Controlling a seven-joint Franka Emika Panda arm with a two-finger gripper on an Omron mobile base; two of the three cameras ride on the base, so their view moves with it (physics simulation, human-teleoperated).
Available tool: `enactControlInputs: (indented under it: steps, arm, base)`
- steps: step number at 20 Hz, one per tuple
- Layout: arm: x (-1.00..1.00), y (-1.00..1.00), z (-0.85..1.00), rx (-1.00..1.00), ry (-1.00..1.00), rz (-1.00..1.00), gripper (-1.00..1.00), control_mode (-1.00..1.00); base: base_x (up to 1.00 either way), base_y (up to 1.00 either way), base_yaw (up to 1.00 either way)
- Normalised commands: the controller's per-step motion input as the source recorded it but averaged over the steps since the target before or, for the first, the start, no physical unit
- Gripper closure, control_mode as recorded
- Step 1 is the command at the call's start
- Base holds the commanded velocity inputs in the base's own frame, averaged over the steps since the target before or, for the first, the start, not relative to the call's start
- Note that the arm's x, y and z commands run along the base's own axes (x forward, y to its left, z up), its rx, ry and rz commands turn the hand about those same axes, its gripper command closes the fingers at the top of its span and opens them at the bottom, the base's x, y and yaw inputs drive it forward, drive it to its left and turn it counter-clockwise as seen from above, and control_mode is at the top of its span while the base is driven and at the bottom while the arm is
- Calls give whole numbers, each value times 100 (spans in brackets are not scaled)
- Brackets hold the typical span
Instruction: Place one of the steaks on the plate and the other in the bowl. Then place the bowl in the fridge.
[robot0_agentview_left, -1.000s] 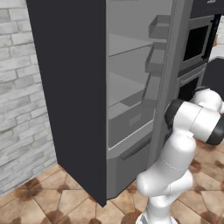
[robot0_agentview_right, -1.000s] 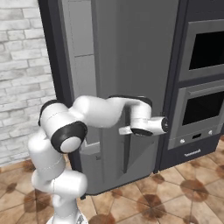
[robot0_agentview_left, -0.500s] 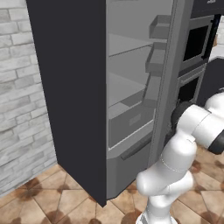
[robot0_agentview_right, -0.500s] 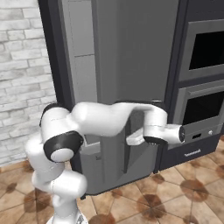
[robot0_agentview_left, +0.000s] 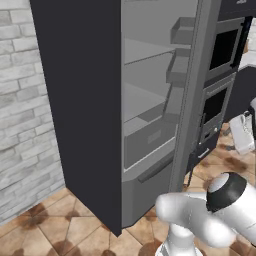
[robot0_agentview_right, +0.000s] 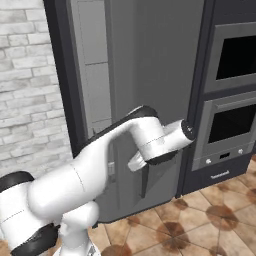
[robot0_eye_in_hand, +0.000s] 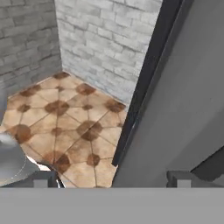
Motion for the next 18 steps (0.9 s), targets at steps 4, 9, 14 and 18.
enactControlInputs:
  steps: [4, 9, 14, 18]
  arm:
    - [-100, 63, 34, -62, -24, -7, -100, -100]
    - [-36, 71, 25, -89, -5, -8, -100, -100]
    - [24, 68, 0, -92, 28, -10, -100, -100]
    - [89, 70, -19, -90, 27, -9, -100, -100]
  base:
    - [0, 0, 0]
    - [0, 0, 0]
    - [0, 0, 0]
    - [0, 0, 0]
